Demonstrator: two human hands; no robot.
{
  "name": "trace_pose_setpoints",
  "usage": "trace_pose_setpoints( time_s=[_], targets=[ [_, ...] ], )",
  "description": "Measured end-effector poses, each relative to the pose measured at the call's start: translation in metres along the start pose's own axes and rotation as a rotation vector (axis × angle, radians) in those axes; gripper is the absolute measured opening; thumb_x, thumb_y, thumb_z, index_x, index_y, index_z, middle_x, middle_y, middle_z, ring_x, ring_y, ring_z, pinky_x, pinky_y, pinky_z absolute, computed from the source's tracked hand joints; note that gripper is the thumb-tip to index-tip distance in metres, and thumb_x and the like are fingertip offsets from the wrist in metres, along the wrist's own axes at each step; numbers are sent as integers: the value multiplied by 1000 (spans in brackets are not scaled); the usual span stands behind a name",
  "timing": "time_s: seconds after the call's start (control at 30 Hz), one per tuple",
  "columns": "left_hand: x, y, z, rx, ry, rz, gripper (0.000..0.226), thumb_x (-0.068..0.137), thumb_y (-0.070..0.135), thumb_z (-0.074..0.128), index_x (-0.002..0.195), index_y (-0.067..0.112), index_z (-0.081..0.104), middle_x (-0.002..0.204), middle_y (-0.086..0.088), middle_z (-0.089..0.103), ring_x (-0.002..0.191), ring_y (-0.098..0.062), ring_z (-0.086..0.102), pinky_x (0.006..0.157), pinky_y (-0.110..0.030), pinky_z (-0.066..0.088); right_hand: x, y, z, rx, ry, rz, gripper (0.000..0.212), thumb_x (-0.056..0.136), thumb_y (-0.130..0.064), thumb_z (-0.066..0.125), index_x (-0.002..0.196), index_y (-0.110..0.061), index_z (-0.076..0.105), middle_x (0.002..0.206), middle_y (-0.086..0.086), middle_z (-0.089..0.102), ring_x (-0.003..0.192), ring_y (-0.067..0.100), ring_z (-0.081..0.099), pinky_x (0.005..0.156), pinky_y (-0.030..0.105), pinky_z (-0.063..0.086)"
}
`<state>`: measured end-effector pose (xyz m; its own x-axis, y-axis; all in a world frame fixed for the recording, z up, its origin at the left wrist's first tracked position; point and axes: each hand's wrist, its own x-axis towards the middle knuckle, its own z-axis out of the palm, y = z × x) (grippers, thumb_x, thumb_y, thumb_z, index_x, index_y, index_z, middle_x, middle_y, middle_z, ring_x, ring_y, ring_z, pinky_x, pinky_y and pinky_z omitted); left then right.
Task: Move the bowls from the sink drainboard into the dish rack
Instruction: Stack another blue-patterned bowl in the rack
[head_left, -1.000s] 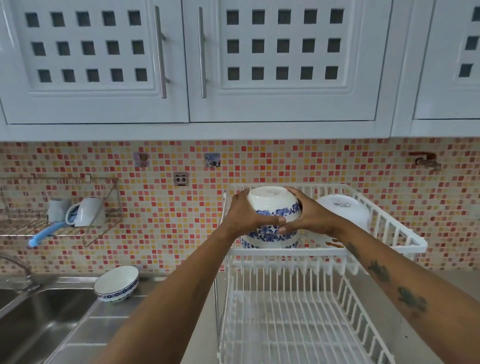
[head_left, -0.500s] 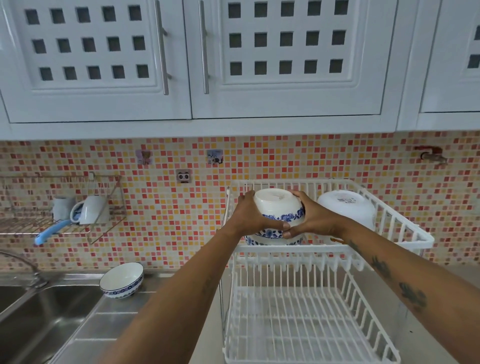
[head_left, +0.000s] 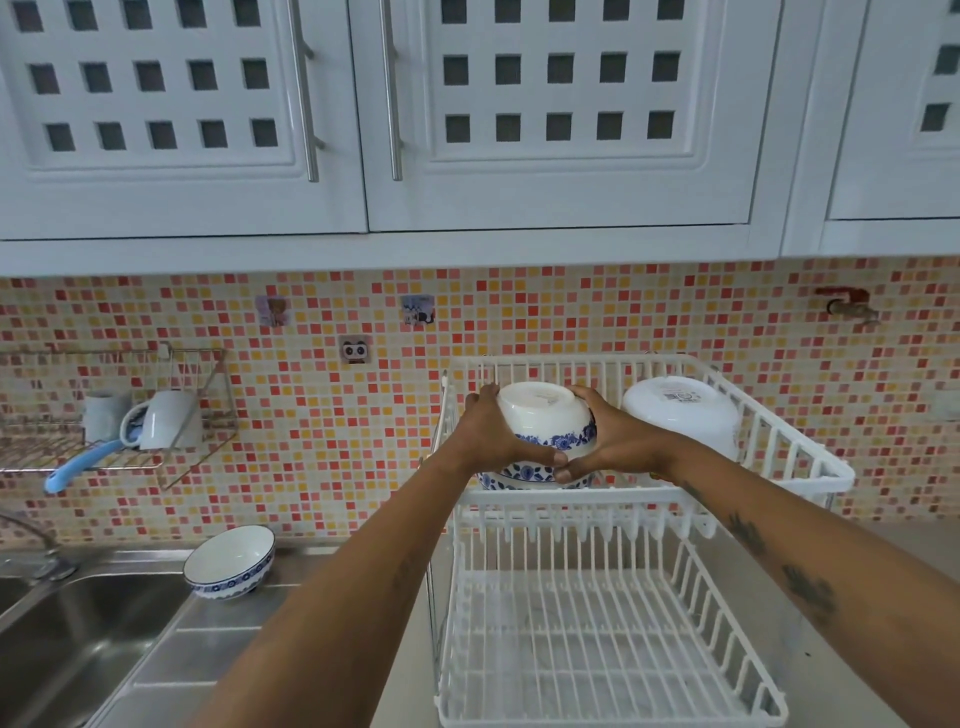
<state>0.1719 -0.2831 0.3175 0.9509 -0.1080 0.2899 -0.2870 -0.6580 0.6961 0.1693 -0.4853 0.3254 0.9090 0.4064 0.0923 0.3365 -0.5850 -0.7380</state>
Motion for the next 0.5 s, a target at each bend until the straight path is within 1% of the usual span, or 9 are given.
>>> trace_pose_setpoints(
  time_s=[0.13,0.23,0.33,0.5],
  targets=[
    [-1,1,0,10,-3,-22,120,50,47,96,146,11,34,138,-7,44,126,-26,49,102,-42,51,1,0,0,-17,-6,7,121,62,-21,90,150,-29,8,144,0,39,126,19,46,103,32,45],
    [-2,1,0,10,-11,-34,119,53,45,95,146,11,31,139,-7,41,128,-26,47,103,-41,50,1,0,0,-27,-9,11,120,63,-20,89,150,-29,7,144,0,37,125,18,45,103,31,44],
    [-4,2,1,8,-36,-42,117,59,41,93,149,12,25,143,-7,35,132,-25,42,104,-37,47,1,1,1,-35,-23,14,120,65,-20,88,150,-29,4,144,0,35,125,17,43,104,31,43],
    [-7,4,1,18,-57,-51,119,63,41,91,152,12,18,147,-8,29,137,-26,36,108,-38,41,1,2,0,-32,-47,26,121,65,-23,88,150,-35,2,148,1,32,129,20,42,108,38,42]
  ],
)
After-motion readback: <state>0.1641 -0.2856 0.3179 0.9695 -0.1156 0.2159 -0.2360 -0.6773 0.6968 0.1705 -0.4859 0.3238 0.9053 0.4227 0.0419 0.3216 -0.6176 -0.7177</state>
